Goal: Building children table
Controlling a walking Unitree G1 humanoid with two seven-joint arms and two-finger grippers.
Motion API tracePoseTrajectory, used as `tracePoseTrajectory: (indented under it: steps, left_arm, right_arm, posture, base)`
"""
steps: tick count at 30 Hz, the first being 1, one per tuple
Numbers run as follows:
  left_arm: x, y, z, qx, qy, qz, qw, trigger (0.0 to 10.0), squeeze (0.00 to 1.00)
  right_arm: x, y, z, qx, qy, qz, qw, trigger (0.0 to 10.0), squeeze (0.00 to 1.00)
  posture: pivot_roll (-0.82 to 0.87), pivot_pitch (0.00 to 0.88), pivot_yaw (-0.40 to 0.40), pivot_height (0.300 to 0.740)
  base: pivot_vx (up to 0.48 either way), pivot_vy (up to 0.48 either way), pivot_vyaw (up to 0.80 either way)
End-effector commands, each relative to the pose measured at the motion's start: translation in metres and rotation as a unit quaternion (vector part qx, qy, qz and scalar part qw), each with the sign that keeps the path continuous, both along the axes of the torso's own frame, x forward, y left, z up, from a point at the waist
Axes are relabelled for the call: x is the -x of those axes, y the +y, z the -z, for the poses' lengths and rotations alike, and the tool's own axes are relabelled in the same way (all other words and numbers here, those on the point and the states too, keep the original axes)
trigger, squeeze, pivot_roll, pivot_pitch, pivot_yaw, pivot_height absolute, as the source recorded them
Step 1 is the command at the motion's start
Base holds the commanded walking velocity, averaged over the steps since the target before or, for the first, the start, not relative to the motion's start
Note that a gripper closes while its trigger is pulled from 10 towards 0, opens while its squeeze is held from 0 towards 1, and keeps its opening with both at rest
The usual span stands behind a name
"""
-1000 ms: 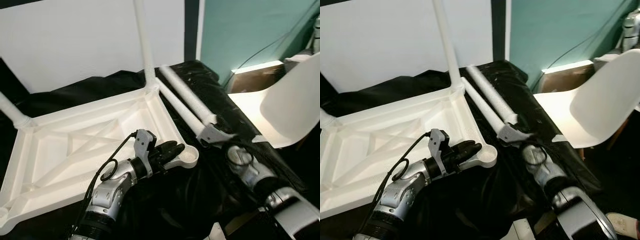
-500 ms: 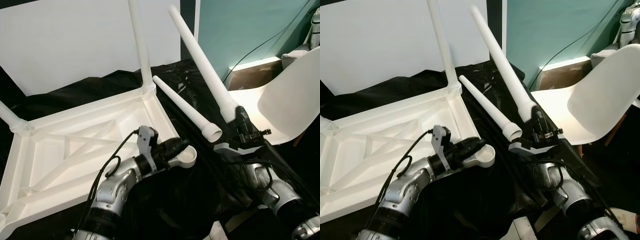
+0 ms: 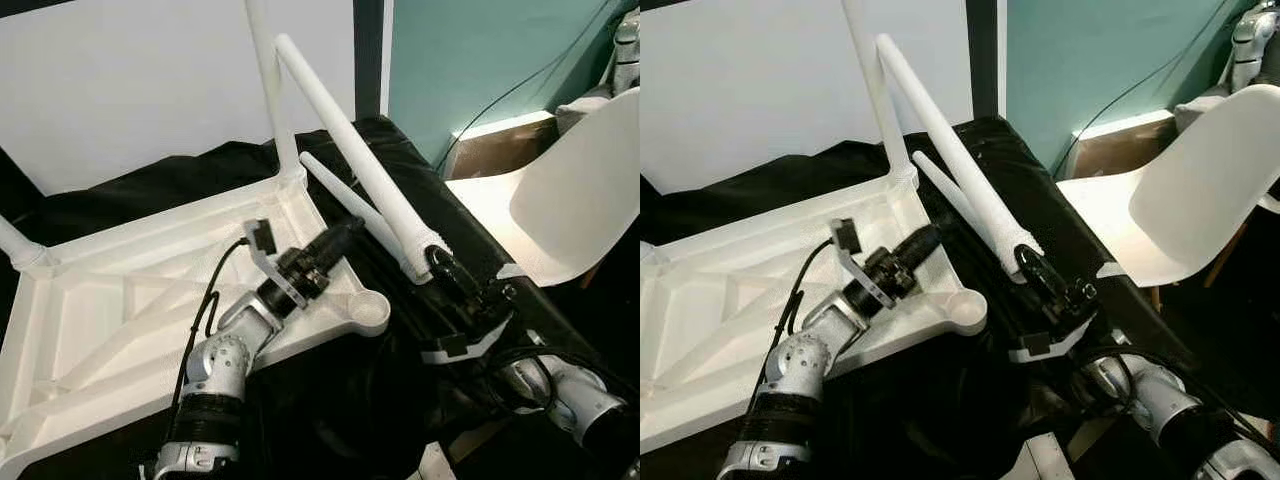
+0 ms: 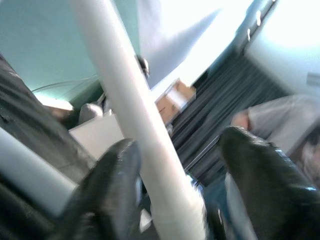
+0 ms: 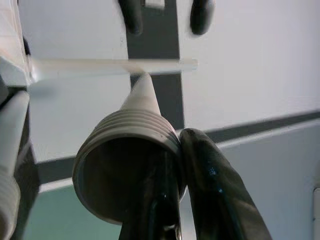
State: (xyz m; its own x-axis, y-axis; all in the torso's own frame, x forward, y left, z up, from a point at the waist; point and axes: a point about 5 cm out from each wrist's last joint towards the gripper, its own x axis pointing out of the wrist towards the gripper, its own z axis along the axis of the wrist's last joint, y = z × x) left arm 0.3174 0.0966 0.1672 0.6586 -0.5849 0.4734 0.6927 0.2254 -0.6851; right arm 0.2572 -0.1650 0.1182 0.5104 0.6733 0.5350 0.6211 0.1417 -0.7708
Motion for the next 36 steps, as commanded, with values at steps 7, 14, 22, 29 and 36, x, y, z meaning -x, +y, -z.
tracePoseTrajectory:
  steps: [7,14,22,29,36]
  left_arm:
    - [-0.016,0.009,0.026,-0.009,0.126,-0.042,0.991,10.0,0.0]
    - [-0.017,0.008,0.029,0.005,0.144,-0.039,0.989,10.0,0.0]
    - [-0.015,0.018,0.013,0.039,0.084,-0.015,0.996,10.0,0.0]
    - [-0.01,0.024,0.027,0.049,0.116,-0.02,0.992,10.0,0.0]
    - [-0.012,0.037,0.025,0.095,0.118,-0.034,0.988,10.0,0.0]
  right_arm:
    - [0.024,0.017,-0.001,0.013,-0.04,-0.096,0.994,0.0,0.0]
    - [0.027,0.011,0.008,0.028,-0.024,-0.096,0.995,0.0,0.0]
    - [0.02,0.0,0.024,0.033,-0.005,-0.062,0.998,0.0,0.0]
    - [0.012,0.002,0.018,0.015,-0.018,-0.047,0.999,0.0,0.0]
    - [0.006,-0.002,0.022,0.011,-0.014,-0.034,0.999,0.0,0.0]
  posture:
    - [-0.06,0.0,0.097,0.74]
    - [-0.07,0.0,0.097,0.74]
    - [-0.05,0.0,0.095,0.74]
    - [-0.05,0.0,0.096,0.74]
    - [-0.05,0.0,0.096,0.74]
  base:
    - [0.0,0.0,0.0]
    - [0.0,0.0,0.0]
    - [0.0,0.0,0.0]
    - [0.0,0.0,0.0]
    - [0.0,0.0,0.0]
